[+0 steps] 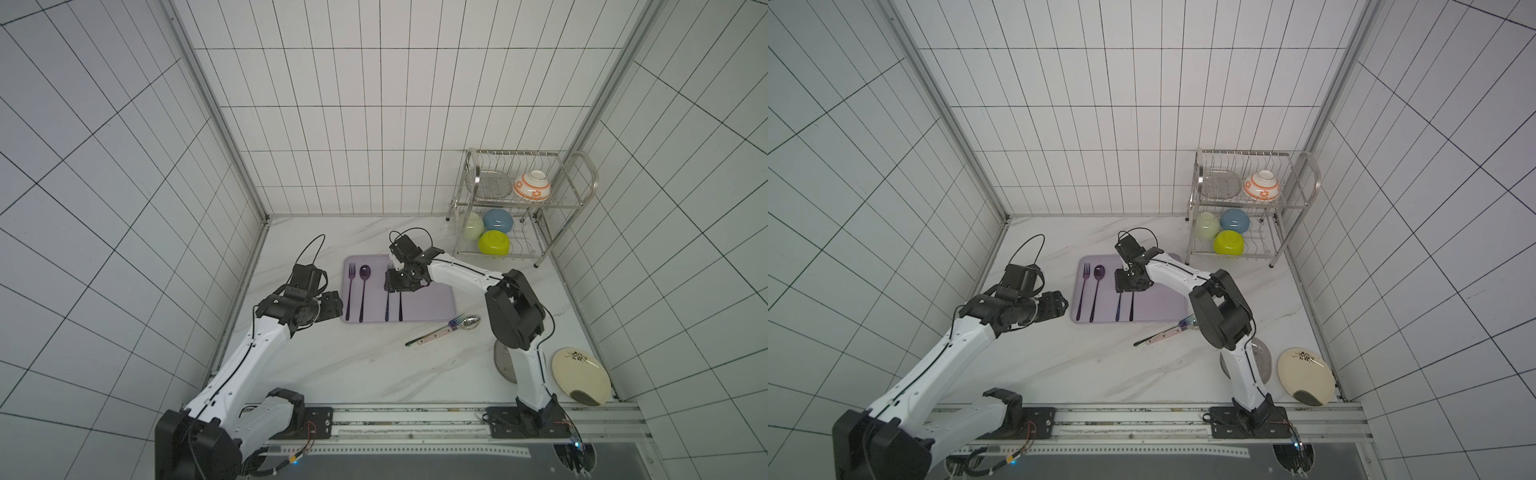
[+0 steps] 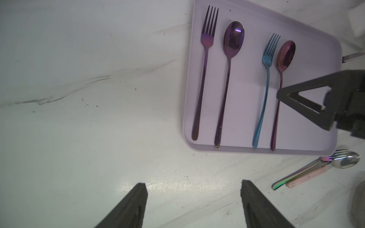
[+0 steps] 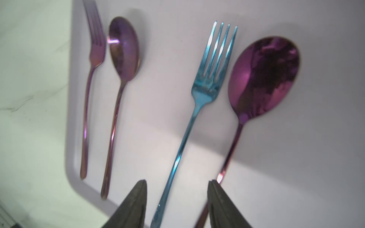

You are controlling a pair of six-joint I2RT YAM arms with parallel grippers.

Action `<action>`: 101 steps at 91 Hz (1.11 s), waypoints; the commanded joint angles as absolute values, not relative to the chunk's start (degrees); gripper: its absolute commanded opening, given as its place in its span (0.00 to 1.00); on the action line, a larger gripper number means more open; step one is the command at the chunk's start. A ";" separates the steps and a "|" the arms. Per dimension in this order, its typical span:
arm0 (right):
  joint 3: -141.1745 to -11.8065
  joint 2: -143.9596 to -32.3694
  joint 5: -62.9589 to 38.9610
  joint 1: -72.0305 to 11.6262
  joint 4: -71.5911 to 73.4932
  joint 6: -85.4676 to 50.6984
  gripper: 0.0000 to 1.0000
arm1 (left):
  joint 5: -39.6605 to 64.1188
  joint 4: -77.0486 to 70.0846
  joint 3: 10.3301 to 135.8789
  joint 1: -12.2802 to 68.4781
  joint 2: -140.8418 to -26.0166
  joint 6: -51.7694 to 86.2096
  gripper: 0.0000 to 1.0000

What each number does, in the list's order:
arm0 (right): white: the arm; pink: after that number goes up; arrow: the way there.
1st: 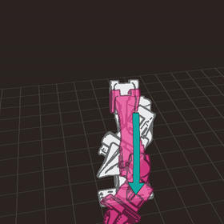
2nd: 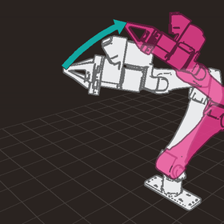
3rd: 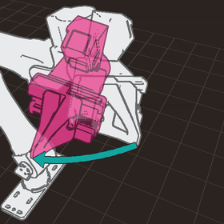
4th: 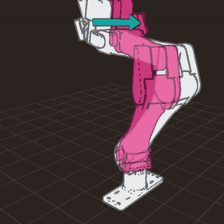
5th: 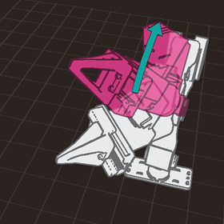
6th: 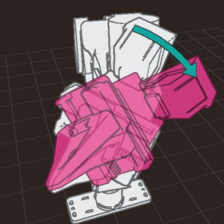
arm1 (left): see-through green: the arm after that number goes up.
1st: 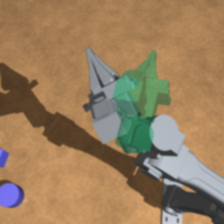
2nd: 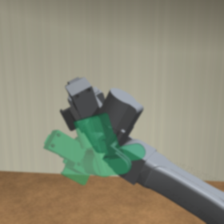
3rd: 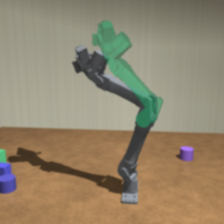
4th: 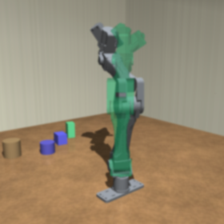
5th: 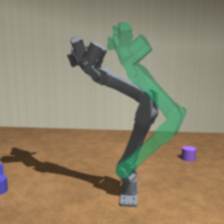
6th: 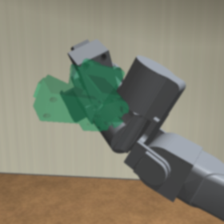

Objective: Set the spoon and fork side by side
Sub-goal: Adjust the fork at the center of the board.

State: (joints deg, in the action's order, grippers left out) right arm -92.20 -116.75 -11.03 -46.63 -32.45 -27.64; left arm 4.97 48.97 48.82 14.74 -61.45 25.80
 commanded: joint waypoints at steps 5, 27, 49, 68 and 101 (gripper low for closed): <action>-80.64 -97.89 -8.54 -44.43 -34.32 -27.82 0.56 | 6.26 45.10 50.67 19.90 -63.76 24.65 0.83; -53.38 -70.99 -3.97 -29.85 -35.01 -35.20 0.54 | 3.68 38.53 55.03 41.79 -77.16 23.38 0.82; -41.43 -56.20 -1.39 -21.17 -38.78 -39.07 0.52 | 5.52 33.49 65.71 57.85 -97.26 19.22 0.79; -39.41 -54.50 -2.12 -20.17 -39.71 -39.40 0.49 | 3.76 33.30 72.50 58.89 -105.84 17.99 0.75; -39.42 -55.56 -3.25 -19.65 -39.88 -38.37 0.45 | 10.22 33.63 78.50 57.48 -114.11 13.07 0.60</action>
